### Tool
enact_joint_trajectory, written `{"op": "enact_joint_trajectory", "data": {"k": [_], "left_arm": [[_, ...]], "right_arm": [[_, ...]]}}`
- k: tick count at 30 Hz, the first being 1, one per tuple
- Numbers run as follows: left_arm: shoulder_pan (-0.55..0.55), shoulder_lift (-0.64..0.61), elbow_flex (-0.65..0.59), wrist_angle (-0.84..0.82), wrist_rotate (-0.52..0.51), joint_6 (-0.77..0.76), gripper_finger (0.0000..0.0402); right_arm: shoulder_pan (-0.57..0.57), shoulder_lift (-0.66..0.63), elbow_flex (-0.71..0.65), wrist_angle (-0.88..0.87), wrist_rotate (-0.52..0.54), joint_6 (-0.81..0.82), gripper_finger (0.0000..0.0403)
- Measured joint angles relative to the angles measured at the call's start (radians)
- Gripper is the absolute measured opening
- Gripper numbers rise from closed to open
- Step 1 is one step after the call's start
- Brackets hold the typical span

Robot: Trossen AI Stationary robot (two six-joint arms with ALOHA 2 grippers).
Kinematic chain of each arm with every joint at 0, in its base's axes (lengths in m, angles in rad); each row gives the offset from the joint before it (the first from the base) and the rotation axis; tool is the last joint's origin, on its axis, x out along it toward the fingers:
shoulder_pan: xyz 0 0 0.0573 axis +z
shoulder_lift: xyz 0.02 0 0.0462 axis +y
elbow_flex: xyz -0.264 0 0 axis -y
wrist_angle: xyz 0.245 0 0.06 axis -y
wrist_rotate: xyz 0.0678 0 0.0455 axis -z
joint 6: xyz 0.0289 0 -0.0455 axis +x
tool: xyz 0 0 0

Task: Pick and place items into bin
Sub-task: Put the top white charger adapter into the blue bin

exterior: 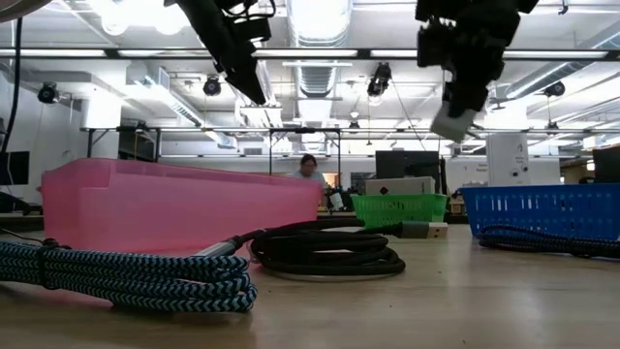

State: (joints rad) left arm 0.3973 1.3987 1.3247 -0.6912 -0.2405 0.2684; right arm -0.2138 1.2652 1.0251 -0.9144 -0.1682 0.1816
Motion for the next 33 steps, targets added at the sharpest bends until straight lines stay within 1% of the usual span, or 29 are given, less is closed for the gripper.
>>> {"op": "enact_joint_trajectory", "data": {"k": [7,14,17,24,33], "left_arm": [[0.0,0.001,-0.02,0.002,0.0,0.0,0.0247],[0.0,0.001,-0.02,0.002,0.001,0.0,0.0247],[0.0,0.001,-0.02,0.002,0.001,0.0,0.0247],[0.0,0.001,-0.021,0.002,0.001,0.0,0.0247],[0.0,0.002,-0.022,0.003,0.001,-0.001,0.0247]], "right_arm": [[0.0,0.0,-0.063,-0.053,0.045,0.044,0.0106],[0.0,0.0,-0.126,-0.053,0.073,0.057,0.0106],[0.0,0.0,-0.161,-0.048,0.111,0.066,0.0106],[0.0,0.0,-0.244,0.039,0.125,0.08,0.0107],[0.0,0.0,-0.261,0.108,0.154,0.089,0.0107]]}}
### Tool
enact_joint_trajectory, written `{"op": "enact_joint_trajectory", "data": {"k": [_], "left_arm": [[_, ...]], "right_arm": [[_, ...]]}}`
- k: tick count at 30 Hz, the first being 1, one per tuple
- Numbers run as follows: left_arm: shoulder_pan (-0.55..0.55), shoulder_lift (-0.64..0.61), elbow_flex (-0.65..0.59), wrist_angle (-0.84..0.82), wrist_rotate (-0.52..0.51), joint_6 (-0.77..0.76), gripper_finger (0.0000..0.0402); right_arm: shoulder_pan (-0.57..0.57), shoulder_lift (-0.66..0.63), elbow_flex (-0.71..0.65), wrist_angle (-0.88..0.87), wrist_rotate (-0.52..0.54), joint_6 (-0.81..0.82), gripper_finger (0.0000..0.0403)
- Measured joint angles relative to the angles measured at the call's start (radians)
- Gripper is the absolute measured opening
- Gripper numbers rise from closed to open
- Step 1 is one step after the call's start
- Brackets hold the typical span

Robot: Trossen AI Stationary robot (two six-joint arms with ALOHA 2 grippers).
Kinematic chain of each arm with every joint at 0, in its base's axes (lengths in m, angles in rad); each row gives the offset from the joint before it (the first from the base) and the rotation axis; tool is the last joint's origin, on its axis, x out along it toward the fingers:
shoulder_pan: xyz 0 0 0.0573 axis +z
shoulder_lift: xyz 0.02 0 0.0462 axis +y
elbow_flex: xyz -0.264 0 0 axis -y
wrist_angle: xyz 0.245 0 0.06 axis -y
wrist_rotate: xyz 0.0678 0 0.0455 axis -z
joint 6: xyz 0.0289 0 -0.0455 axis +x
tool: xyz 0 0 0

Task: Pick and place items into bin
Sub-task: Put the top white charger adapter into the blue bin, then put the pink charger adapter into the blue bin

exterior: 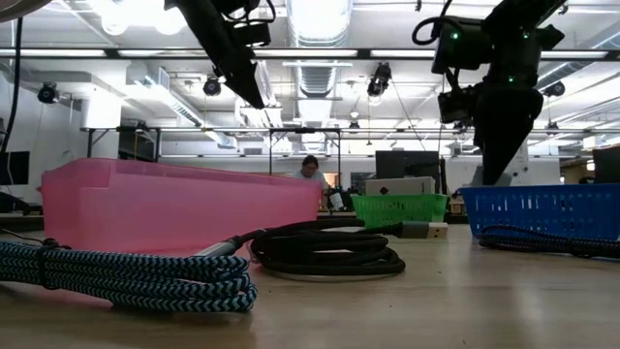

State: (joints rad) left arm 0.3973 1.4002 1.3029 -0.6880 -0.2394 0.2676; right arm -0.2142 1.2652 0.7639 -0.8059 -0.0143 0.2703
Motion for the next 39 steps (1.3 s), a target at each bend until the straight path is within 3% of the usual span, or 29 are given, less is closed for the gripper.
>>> {"op": "enact_joint_trajectory", "data": {"k": [8,18,25,34,39], "left_arm": [[0.0,0.0,0.0,0.0,0.0,0.0,0.0247],[0.0,0.0,0.0,0.0,0.0,0.0,0.0247],[0.0,0.0,0.0,0.0,0.0,0.0,0.0247],[0.0,0.0,0.0,0.01,0.0,0.024,0.0247],[0.0,-0.034,0.0,0.027,0.029,0.08,0.0247]], "right_arm": [[0.0,0.0,-0.035,0.014,0.0,0.008,0.0111],[0.0,0.0,-0.051,0.032,0.018,0.019,0.0181],[0.0,0.0,-0.032,0.029,0.011,0.019,0.0197],[0.0,0.0,0.052,0.026,-0.162,0.065,0.0198],[0.017,0.0,0.097,0.026,-0.169,0.07,0.0198]]}}
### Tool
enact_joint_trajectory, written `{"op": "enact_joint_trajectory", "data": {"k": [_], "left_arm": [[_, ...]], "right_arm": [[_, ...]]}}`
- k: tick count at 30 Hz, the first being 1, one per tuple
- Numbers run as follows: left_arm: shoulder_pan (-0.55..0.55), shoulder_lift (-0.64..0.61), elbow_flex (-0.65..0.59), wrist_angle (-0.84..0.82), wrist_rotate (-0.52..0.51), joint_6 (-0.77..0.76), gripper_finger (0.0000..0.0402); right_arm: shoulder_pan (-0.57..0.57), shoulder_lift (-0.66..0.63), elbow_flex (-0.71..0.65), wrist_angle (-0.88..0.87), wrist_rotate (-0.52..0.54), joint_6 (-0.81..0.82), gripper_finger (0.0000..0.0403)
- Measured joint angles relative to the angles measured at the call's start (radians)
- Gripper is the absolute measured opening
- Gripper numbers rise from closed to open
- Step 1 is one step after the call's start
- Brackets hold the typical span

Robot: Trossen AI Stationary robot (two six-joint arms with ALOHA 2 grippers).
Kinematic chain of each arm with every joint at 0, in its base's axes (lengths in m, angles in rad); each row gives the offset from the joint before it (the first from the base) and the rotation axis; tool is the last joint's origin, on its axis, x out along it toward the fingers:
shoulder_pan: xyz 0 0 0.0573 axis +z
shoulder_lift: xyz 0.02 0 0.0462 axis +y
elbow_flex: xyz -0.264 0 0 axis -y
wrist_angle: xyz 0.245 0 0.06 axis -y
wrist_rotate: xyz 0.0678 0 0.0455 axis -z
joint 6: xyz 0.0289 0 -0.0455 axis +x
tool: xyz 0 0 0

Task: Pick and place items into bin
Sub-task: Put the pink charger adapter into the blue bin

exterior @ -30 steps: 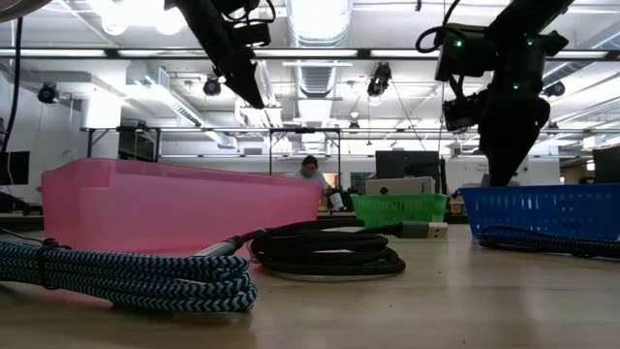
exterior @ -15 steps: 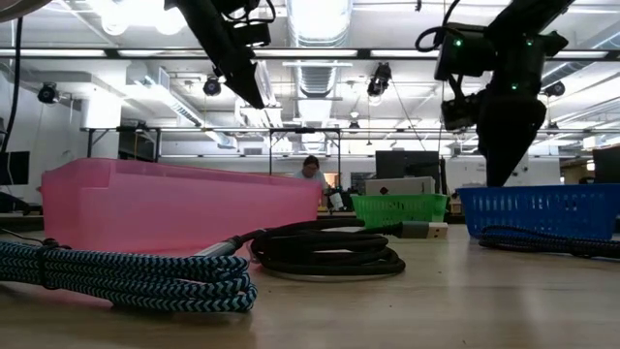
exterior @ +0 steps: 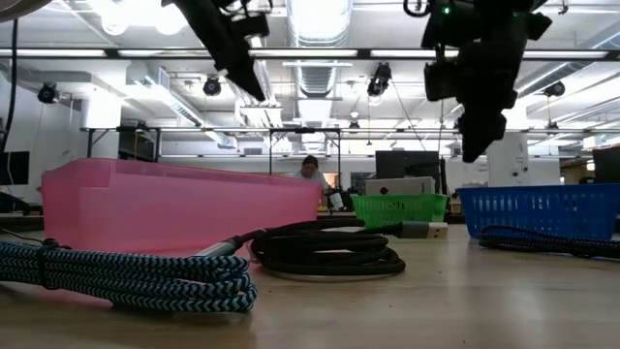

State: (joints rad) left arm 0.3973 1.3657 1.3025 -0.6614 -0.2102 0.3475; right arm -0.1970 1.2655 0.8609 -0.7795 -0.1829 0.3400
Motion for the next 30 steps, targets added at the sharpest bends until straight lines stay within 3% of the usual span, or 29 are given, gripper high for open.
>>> {"op": "enact_joint_trajectory", "data": {"k": [6,10,15,20,30], "left_arm": [[0.0,-0.133,-0.015,0.003,0.186,0.004,0.0247],[0.0,-0.29,-0.095,0.048,0.283,0.001,0.0247],[0.0,-0.516,-0.288,0.175,0.299,-0.03,0.0247],[0.0,-0.707,-0.513,0.459,0.299,-0.106,0.0247],[0.0,-0.9,-0.828,0.645,0.298,-0.221,0.0247]], "right_arm": [[0.057,0.0,0.014,0.0,0.051,-0.01,0.0198],[0.101,-0.001,0.005,-0.001,0.087,-0.011,0.0198],[0.154,-0.001,0.003,0.0,0.133,-0.002,0.0198],[0.185,-0.001,0.003,0.001,0.134,0.018,0.0196],[0.27,-0.002,0.003,-0.002,0.133,0.187,0.0184]]}}
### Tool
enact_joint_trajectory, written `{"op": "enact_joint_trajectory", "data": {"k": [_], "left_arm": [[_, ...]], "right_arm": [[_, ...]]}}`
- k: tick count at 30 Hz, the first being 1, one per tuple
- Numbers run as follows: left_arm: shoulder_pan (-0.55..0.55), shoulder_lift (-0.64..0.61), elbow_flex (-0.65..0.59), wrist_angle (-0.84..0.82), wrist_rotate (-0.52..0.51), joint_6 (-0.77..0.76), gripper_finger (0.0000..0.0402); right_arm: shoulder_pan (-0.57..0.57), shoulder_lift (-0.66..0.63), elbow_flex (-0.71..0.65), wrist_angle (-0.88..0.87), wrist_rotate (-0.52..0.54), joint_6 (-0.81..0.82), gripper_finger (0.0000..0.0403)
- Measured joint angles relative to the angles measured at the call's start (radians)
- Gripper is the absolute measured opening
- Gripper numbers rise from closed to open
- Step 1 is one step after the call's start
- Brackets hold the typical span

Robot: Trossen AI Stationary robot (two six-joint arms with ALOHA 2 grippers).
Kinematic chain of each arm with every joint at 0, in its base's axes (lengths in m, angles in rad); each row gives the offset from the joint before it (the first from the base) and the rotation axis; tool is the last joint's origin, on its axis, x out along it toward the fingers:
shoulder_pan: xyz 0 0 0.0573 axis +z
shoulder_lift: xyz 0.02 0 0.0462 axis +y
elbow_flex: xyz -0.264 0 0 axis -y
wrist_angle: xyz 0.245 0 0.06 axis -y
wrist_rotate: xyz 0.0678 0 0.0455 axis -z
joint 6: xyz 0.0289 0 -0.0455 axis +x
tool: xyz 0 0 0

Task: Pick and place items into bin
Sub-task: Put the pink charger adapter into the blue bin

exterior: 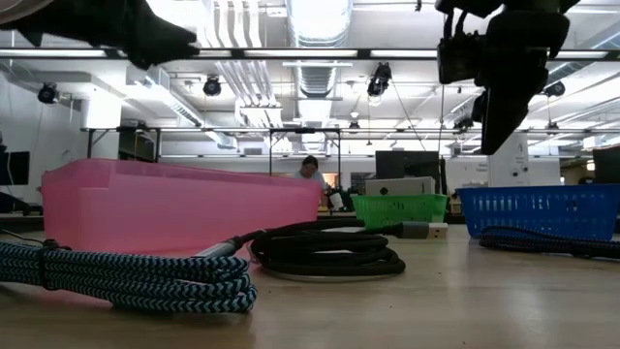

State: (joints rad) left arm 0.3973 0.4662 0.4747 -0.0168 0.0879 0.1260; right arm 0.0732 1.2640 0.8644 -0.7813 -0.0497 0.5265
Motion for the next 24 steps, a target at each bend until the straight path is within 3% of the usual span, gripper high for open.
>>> {"op": "enact_joint_trajectory", "data": {"k": [10,16,24], "left_arm": [[0.0,-0.044,-0.159,0.272,0.0,-0.016,0.0247],[0.0,-0.042,-0.171,0.295,0.0,-0.016,0.0247],[0.0,-0.044,-0.171,0.297,-0.015,-0.017,0.0247]], "right_arm": [[0.095,0.0,0.0,-0.001,-0.089,0.136,0.0182],[0.187,-0.001,0.0,-0.002,-0.11,0.297,0.0182],[0.407,-0.001,0.0,0.001,-0.1,0.513,0.0182]]}}
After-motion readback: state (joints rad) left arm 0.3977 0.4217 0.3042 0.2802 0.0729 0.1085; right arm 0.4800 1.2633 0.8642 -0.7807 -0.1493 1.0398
